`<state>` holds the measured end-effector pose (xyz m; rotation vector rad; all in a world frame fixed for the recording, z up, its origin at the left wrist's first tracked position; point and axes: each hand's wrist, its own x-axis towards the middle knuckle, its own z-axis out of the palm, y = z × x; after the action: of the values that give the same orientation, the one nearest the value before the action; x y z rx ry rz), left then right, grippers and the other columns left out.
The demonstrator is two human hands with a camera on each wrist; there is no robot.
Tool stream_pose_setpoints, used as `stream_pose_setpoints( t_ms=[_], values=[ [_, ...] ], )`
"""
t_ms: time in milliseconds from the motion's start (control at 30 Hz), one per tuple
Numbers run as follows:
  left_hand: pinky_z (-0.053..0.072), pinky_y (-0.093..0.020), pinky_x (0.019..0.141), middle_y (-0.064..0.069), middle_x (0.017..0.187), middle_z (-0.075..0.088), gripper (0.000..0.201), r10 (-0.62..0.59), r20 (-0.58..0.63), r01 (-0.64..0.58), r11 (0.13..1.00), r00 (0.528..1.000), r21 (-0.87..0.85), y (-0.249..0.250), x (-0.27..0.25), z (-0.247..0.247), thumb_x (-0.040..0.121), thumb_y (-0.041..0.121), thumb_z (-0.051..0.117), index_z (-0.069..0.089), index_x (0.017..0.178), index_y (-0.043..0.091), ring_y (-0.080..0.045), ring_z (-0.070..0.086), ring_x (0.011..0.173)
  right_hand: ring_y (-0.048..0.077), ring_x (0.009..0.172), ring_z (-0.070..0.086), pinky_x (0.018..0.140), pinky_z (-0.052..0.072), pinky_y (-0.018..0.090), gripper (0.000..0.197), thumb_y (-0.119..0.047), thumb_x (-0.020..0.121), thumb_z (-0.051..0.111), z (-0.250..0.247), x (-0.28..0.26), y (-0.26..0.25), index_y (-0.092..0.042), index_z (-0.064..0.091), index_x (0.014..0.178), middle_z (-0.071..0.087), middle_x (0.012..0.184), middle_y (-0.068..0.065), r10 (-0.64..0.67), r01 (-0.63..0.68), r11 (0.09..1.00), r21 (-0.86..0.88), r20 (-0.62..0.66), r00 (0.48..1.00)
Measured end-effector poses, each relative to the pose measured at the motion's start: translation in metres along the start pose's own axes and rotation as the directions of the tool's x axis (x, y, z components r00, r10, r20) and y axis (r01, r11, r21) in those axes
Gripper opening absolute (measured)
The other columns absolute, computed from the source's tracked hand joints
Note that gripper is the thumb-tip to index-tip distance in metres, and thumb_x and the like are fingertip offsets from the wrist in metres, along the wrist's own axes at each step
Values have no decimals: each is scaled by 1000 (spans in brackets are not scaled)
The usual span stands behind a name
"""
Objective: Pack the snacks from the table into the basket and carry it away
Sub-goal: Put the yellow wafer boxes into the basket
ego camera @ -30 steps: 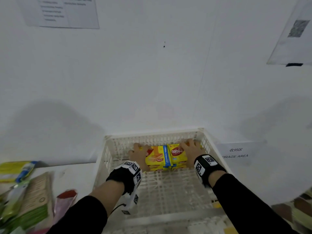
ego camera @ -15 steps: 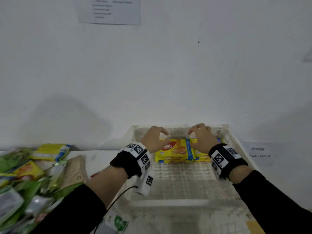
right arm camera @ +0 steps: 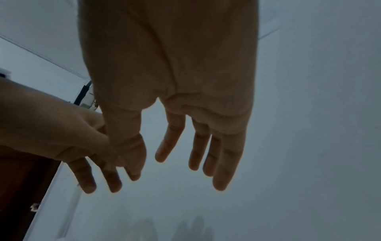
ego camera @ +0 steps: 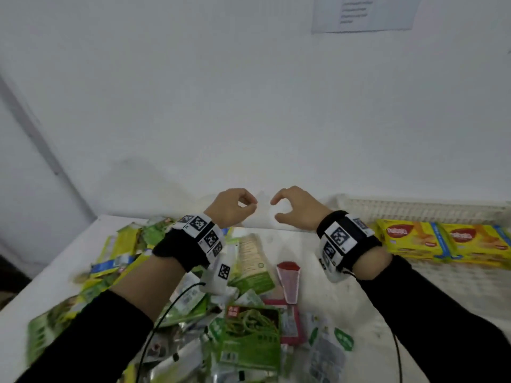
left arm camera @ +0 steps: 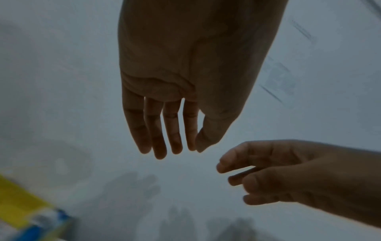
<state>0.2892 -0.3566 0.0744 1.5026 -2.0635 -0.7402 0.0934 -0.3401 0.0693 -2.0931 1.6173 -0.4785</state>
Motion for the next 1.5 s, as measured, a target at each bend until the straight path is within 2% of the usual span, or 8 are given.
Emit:
stream_pose_setpoints(
  t_ms=[300,467,600,700,1000,1200,1267,1500],
  values=[
    [51,-32,86,-2,103,67,22,-124,195,55,945,973,323,-178,-20,-60,89,13,60,65,110,13,-22,63,102,30,118,48,88,38,30,36,-1,90,49,127,100,-57,-16,57,122,48,128,14,75,-75,997,-4,136,988],
    [42,-33,103,-2,145,43,47,-224,460,-17,887,859,462,-210,-5,-45,93,3,52,45,137,20,-20,43,131,26,129,43,101,38,33,38,-5,95,45,180,149,-62,-16,51,131,43,141,10,167,-144,982,-123,205,964],
    [34,-36,110,-1,158,19,75,-239,614,-113,871,752,479,-219,3,-40,92,9,60,17,151,23,-24,28,142,24,134,40,107,37,33,42,-9,94,50,207,171,-58,-16,46,135,36,148,7,201,-171,975,-144,222,954],
    [26,-42,115,0,160,11,76,-218,647,-252,795,731,552,-230,11,-37,91,18,63,16,151,25,-28,21,144,27,140,31,109,34,35,60,-16,87,65,212,177,-53,-16,38,141,24,154,9,207,-166,969,-185,231,951],
    [27,-36,105,-6,146,29,91,-65,591,-398,679,804,617,-241,21,-28,79,29,76,19,150,27,-27,29,131,35,125,38,99,40,42,78,-33,73,77,212,175,-56,-27,35,138,40,134,12,289,-217,916,-338,179,940],
    [34,-42,108,-1,152,24,74,-84,600,-380,702,795,602,-245,19,-36,78,35,75,35,139,24,-29,26,135,34,108,52,90,49,41,71,-29,69,81,180,149,-45,-27,42,129,35,125,14,306,-305,952,-21,126,944],
    [38,-39,103,-3,141,39,73,-85,608,-382,707,789,595,-239,21,-34,77,37,75,34,135,20,-27,35,128,29,100,52,88,49,37,65,-27,72,79,162,134,-43,-28,45,126,38,121,13,288,-296,952,77,105,952],
    [38,-36,104,-10,138,43,89,75,426,-213,934,902,286,-196,34,-48,68,30,85,36,141,16,-27,43,127,17,80,54,72,37,26,15,-34,95,52,93,72,-33,-26,63,88,59,84,-2,340,-259,833,488,-82,937]
  ],
)
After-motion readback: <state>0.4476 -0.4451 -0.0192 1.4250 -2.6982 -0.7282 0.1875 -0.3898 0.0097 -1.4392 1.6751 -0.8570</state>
